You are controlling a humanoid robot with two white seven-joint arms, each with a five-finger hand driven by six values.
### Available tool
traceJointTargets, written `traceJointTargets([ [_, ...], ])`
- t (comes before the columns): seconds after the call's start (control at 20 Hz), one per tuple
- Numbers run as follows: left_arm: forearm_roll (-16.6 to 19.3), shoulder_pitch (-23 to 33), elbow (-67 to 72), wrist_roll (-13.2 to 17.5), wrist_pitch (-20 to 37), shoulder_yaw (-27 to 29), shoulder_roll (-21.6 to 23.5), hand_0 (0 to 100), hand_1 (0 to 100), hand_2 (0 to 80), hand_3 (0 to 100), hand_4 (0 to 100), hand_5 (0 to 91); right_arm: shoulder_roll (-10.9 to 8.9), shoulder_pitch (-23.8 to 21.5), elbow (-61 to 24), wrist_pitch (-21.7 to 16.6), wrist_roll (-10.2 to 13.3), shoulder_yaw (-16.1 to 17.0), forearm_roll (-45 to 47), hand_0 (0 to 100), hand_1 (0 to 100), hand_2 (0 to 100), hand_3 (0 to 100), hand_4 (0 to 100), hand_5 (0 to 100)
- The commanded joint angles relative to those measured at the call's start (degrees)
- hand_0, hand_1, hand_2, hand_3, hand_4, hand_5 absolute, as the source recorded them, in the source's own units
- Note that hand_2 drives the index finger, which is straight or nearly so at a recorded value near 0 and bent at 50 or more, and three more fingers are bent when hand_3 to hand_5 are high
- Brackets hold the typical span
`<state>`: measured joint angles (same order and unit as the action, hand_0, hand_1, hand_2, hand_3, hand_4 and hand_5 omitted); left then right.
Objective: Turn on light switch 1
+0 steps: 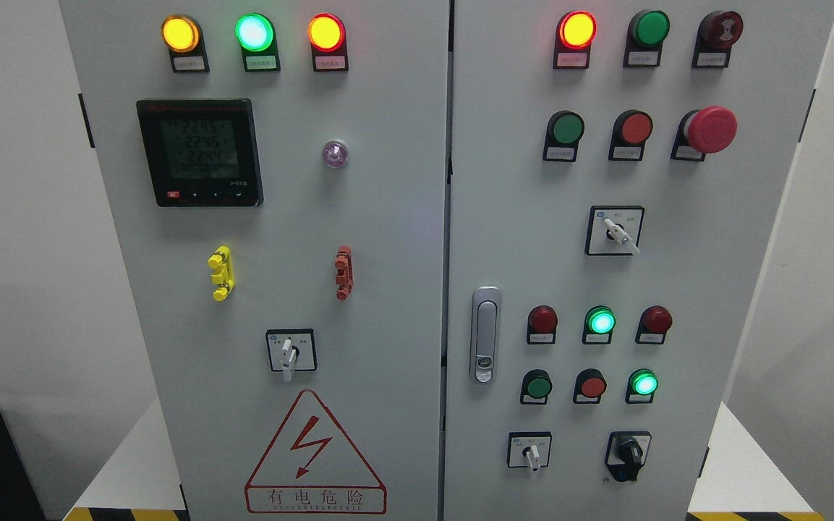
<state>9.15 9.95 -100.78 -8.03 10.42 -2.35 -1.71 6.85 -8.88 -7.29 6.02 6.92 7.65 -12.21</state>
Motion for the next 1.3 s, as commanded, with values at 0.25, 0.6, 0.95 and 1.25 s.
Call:
traceJointTargets([
  [0.25, 1.04, -8.89, -10.66, -5.06, -7.6, -3.72, -0.92, 8, 47, 49.5, 89, 96, 85.8, 0.0, 0.0, 0.0, -0.04, 0.03, 0.0, 0.0, 5, 0, 0, 0, 0, 0],
  [0.6, 2.36, -11.61, -10.66, -9.19, -11.03, -4.95, -1.54, 6, 55, 50.0, 91, 96, 86.2, 0.0, 0.0, 0.0, -0.04, -0.06, 0.0, 0.0, 5, 0, 0, 0, 0, 0],
  [0.95, 2.36, -16.36, -10.57, -12.62, -19.38, -6.18, -4.35, 4, 59, 52.2, 95, 96, 86.5, 0.0, 0.0, 0.0, -0.04, -0.06, 0.0, 0.0, 5, 0, 0, 0, 0, 0],
  [1.25, 2.54, -19.6, -10.49, -13.94, -21.83, -6.27, -4.88, 3, 60, 52.7, 97, 97, 87.0, 0.0, 0.0, 0.0, -0.04, -0.06, 0.0, 0.0, 5, 0, 0, 0, 0, 0],
])
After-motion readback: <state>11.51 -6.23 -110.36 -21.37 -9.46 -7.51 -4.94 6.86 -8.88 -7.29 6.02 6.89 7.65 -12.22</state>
